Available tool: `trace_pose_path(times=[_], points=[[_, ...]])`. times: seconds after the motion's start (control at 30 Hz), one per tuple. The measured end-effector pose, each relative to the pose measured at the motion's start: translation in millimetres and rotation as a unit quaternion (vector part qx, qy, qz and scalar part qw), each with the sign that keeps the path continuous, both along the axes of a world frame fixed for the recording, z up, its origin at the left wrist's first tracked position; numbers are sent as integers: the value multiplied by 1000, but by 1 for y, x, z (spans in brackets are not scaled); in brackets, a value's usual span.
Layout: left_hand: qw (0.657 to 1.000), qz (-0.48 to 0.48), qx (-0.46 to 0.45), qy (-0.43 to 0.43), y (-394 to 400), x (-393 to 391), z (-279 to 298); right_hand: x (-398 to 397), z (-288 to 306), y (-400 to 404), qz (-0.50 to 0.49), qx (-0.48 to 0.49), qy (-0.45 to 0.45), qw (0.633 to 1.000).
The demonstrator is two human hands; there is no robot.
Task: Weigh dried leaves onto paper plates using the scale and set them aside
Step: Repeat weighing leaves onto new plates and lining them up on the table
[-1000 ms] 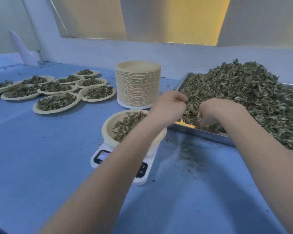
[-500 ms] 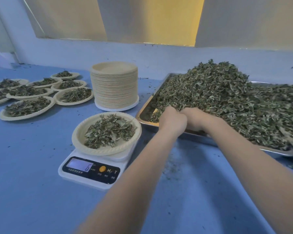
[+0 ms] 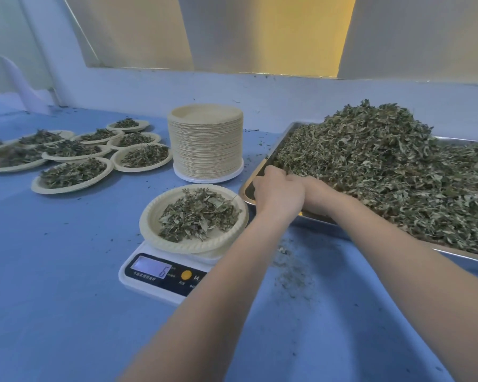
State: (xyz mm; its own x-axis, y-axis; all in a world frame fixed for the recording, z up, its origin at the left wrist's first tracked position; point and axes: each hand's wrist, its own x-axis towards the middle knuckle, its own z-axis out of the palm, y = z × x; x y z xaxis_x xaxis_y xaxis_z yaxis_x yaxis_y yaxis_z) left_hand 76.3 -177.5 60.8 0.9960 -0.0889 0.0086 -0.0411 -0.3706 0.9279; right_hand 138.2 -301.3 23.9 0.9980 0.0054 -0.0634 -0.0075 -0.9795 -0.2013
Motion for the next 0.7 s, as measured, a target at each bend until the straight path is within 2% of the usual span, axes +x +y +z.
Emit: trace_pose_path(times=[0.17, 0.23, 0.3, 0.43, 0.5, 0.6, 0.7], points=[[998, 13, -66, -3, 10, 4, 4, 29, 9, 10, 58, 41, 128, 989], [996, 31, -86, 2, 16, 8, 8, 30, 10, 12, 74, 70, 141, 985], [992, 44, -115, 1, 21, 14, 10, 26, 8, 15, 77, 76, 101, 989], [988, 48, -147, -1, 23, 19, 12, 8, 4, 22, 99, 58, -43, 992], [990, 49, -131, -6, 24, 21, 13, -2, 10, 22, 90, 125, -65, 986], [991, 61, -120, -11, 33, 27, 19, -18, 36, 23, 71, 270, -95, 955], [989, 81, -115, -36, 54, 39, 26, -30, 66, 38, 90, 337, -105, 931]])
